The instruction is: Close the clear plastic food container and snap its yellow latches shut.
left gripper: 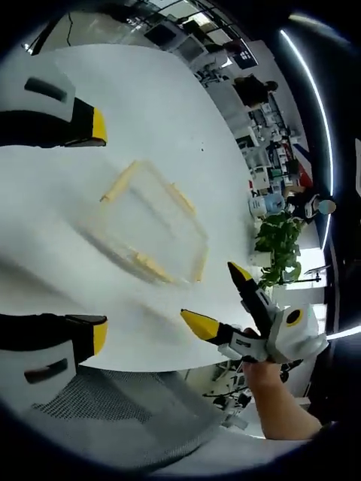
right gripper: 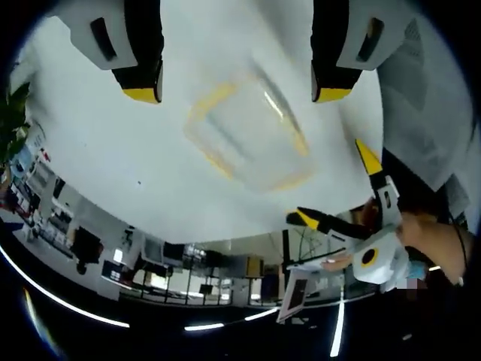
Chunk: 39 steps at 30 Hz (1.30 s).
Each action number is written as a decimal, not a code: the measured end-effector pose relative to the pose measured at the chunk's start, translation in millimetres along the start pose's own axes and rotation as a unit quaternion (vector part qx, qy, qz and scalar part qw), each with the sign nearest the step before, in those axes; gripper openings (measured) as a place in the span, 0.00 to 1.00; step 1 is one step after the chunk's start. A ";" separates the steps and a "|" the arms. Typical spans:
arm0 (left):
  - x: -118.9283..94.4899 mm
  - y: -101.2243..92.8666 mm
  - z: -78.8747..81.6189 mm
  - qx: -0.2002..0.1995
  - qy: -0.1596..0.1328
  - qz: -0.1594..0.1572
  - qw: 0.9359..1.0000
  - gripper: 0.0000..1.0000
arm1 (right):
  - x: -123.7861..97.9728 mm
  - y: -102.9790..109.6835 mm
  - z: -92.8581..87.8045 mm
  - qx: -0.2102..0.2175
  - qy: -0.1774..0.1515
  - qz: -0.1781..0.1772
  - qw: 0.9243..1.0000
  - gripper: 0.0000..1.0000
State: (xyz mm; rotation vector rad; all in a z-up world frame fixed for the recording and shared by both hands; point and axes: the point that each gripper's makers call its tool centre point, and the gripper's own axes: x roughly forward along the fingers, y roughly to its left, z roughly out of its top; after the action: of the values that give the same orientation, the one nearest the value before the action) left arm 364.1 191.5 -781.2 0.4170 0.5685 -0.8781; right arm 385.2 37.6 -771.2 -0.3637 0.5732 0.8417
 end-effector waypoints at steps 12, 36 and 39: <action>-15.9 -16.1 -14.4 -0.029 -0.012 0.011 0.999 0.93 | -26.3 10.7 -21.0 0.027 -0.022 -0.019 0.999 0.82; -38.3 -33.3 -26.2 -0.086 -0.042 0.025 0.995 0.95 | -63.7 29.0 -51.7 0.064 -0.034 -0.046 0.996 0.83; -40.5 -34.4 -27.5 -0.088 -0.043 0.026 0.995 0.95 | -66.8 27.7 -51.4 0.065 -0.036 -0.047 0.996 0.83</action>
State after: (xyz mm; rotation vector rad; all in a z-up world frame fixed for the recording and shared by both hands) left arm 307.7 211.2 -781.1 0.2317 0.5481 -0.7850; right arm 311.2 -11.3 -773.5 -0.2391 0.5368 0.7194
